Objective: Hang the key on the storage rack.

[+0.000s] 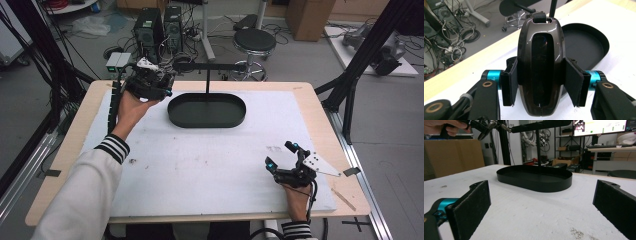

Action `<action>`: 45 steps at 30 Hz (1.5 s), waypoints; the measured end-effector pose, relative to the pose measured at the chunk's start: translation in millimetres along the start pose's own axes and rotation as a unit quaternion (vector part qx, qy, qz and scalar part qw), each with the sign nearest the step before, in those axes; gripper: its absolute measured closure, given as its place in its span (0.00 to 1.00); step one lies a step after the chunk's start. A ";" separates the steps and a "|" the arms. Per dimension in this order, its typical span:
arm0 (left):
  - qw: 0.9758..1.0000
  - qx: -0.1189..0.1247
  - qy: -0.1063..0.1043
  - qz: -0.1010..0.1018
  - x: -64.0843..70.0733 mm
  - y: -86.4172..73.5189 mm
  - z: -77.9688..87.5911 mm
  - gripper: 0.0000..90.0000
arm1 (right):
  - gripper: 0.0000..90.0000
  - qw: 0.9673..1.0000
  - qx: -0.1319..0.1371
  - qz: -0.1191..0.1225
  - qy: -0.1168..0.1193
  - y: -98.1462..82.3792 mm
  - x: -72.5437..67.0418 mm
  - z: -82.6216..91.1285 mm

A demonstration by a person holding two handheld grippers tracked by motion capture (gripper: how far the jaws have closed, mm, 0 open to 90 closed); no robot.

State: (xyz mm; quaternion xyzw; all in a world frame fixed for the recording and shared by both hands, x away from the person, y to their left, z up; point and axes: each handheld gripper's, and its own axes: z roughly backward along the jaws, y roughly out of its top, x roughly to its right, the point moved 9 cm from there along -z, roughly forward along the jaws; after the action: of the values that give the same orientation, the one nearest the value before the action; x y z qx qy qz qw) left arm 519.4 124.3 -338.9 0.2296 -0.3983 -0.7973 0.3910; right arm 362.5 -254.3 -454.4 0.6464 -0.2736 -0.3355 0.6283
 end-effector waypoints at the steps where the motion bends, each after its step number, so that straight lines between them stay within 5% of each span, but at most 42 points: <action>1: 1.000 0.000 0.000 0.001 -0.3 -0.1 -0.5 0.54 | 0.00 1.000 0.000 0.000 0.000 0.0 0.1 0.0; 31: 1.000 0.014 0.008 0.003 -3.7 22.2 -4.6 0.54 | 0.00 1.000 0.000 -0.002 0.001 0.0 0.7 0.6; 45: 0.999 0.021 0.022 0.028 -20.1 22.0 -21.4 0.54 | 0.00 1.000 0.000 -0.001 0.002 0.0 0.5 0.6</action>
State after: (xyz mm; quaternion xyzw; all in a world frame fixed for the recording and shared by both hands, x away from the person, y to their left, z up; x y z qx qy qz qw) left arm 555.4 122.4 -332.3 0.2434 -0.4126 -0.7723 0.4172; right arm 362.3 -255.1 -454.4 0.6474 -0.2717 -0.3351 0.6283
